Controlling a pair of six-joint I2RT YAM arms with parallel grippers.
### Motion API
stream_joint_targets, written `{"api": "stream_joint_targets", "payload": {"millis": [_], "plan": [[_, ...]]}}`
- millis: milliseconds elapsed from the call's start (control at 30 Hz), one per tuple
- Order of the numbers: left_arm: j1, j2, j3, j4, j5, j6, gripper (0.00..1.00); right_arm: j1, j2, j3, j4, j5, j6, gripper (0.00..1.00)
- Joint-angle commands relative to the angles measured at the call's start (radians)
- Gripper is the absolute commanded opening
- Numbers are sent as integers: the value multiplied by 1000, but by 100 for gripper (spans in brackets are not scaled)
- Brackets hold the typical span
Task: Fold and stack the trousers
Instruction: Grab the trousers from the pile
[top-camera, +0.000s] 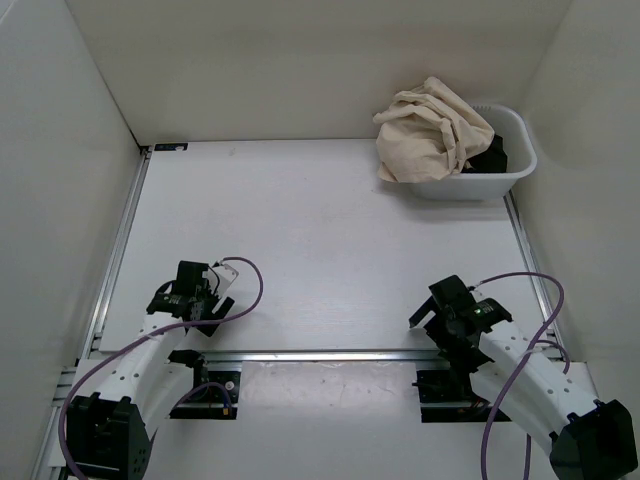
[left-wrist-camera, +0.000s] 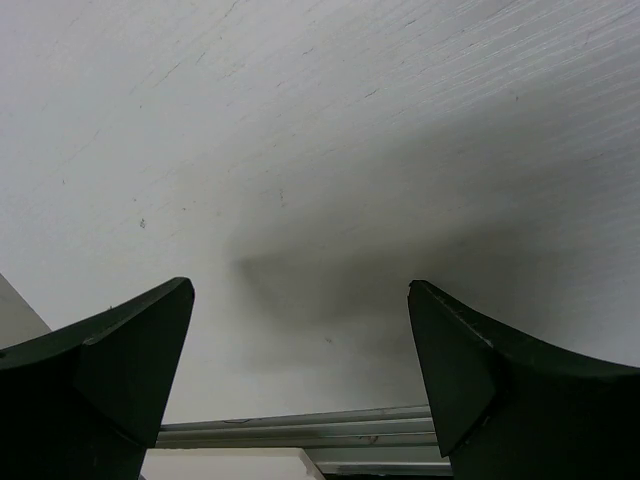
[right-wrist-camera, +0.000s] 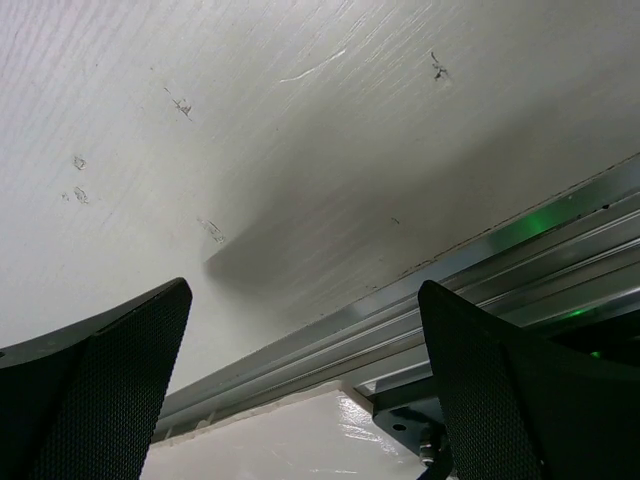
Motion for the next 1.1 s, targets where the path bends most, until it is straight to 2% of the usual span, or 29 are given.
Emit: {"api": "stream_joint_targets", "payload": {"millis": [0,100,167,200,267,300,333,433,500,567,600,633,700,733,767,800,867,933,1067], "plan": [[6,-10,-10,7,10,-9,100,5,3,46,-6,59,-55,99],[6,-1,13,7,-6,-20,100,5,15,167,-6,115,-164,99],[6,9,78,7,-26,-32,100,5,27,268,-6,160,-297,99],[6,26,110,7,-36,-32,100,5,61,392,-6,187,-343,99],[6,53,227,7,-69,-32,100,5,105,530,-6,290,-489,99],[6,84,273,7,-78,-32,100,5,171,678,-6,324,-541,99],[6,105,371,7,-78,-41,100,5,211,754,7,356,-648,99],[6,198,524,-3,-87,-58,100,-66,403,1056,72,398,-796,99],[6,288,690,-52,-66,-94,100,-146,565,1269,122,355,-886,99],[6,350,801,-97,1,-117,100,-233,674,1396,159,243,-913,99],[6,408,900,-141,28,-117,100,-261,784,1452,191,206,-913,99],[6,434,945,-158,66,-141,100,-313,845,1577,191,168,-913,99],[6,499,1035,-172,89,-161,100,-356,1039,1724,193,78,-913,99],[6,517,1054,-187,89,-170,100,-375,1107,1806,181,56,-913,99],[6,533,1068,-188,98,-170,100,-402,1241,1965,170,39,-913,99],[6,546,1077,-197,99,-183,100,-415,1302,2034,170,24,-922,99],[6,580,1077,-197,99,-183,100,-444,1417,2097,194,-32,-931,99],[6,599,1053,-197,88,-183,100,-456,1446,2056,254,-47,-931,99],[6,639,1053,-197,47,-192,100,-466,1471,2013,254,-24,-963,99]]}}
